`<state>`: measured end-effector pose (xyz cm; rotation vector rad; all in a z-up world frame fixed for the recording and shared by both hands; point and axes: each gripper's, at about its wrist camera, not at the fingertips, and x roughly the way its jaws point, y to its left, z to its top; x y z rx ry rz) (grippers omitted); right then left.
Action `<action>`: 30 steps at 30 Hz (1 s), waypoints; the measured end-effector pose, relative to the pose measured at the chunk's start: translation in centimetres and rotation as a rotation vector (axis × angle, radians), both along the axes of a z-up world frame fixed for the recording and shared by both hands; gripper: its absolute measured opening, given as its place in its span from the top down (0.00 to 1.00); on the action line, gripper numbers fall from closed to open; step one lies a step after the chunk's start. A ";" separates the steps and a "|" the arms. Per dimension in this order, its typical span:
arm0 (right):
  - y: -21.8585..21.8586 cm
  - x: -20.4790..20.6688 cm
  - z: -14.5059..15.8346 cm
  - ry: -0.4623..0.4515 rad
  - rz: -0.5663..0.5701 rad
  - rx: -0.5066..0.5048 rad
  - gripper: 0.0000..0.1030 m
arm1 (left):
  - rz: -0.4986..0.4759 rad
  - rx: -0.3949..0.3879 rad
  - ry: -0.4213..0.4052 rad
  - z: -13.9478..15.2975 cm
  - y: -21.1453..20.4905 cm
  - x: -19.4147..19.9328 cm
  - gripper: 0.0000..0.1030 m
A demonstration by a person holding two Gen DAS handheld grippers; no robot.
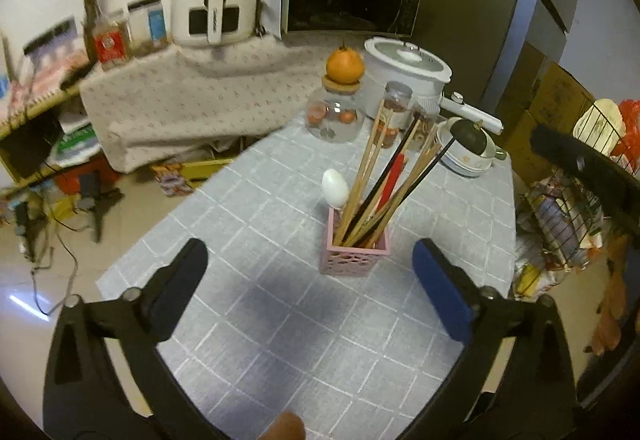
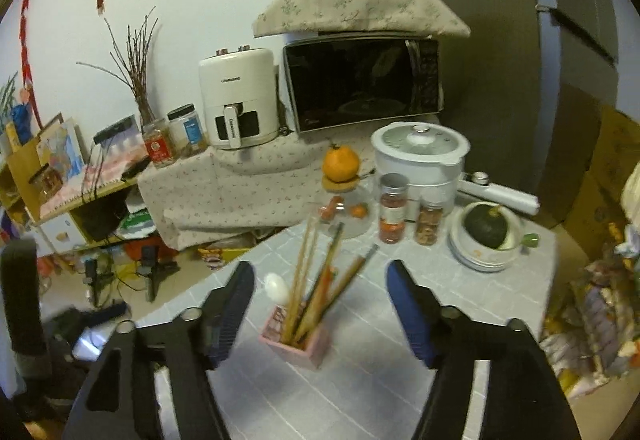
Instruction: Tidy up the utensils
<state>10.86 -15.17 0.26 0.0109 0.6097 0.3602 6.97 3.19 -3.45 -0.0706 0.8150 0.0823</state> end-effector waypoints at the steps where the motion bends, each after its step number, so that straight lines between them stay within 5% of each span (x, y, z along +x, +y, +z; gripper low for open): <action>1: -0.4 -0.6 0.0 -0.003 -0.012 -0.013 0.22 | 0.007 0.023 -0.006 0.3 -0.3 -0.4 0.01; 6: -2.4 -3.6 0.3 -0.012 -0.097 -0.077 0.01 | -0.001 0.071 -0.033 1.2 -1.6 -1.9 0.01; 14: -4.0 -6.9 -0.2 -0.028 -0.128 -0.151 0.00 | -0.045 0.102 -0.136 2.8 -3.6 -4.7 0.01; 30: -4.7 -6.6 -0.9 0.006 -0.149 -0.151 0.00 | -0.063 0.088 -0.141 2.7 -4.9 -4.9 0.01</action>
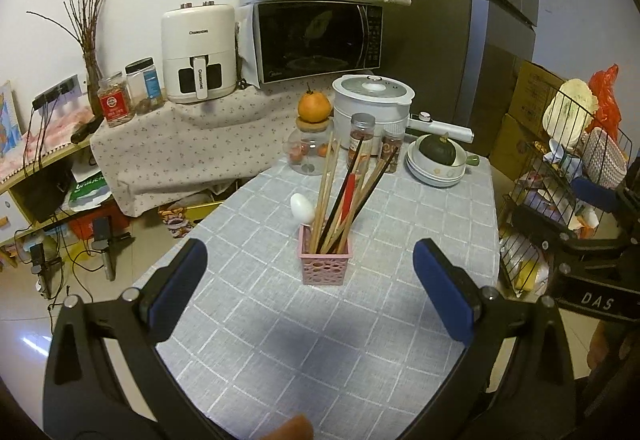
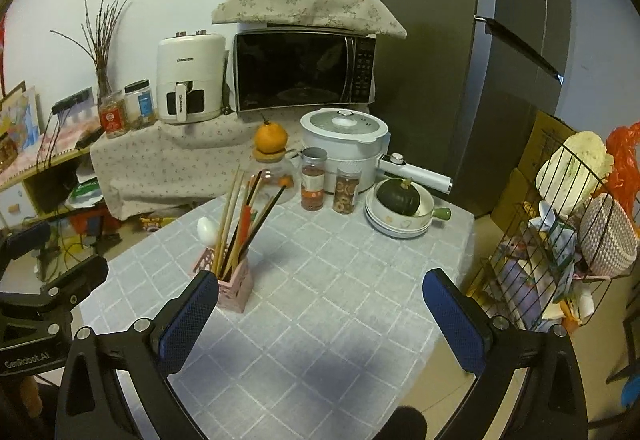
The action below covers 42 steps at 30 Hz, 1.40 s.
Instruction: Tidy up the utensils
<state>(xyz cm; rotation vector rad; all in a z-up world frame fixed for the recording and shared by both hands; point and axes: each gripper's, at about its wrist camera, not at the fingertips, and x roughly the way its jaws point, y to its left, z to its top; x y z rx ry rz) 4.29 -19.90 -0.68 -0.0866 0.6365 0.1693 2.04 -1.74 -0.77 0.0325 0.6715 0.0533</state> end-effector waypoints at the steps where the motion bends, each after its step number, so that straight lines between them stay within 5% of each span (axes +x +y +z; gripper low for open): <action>1: 0.0 0.0 0.0 0.001 0.002 0.000 0.00 | -0.002 0.001 0.001 0.0 0.0 0.0 0.01; 42: 0.3 -0.1 0.2 -0.013 0.008 0.001 0.00 | 0.007 0.004 -0.007 0.3 -0.3 -0.2 0.01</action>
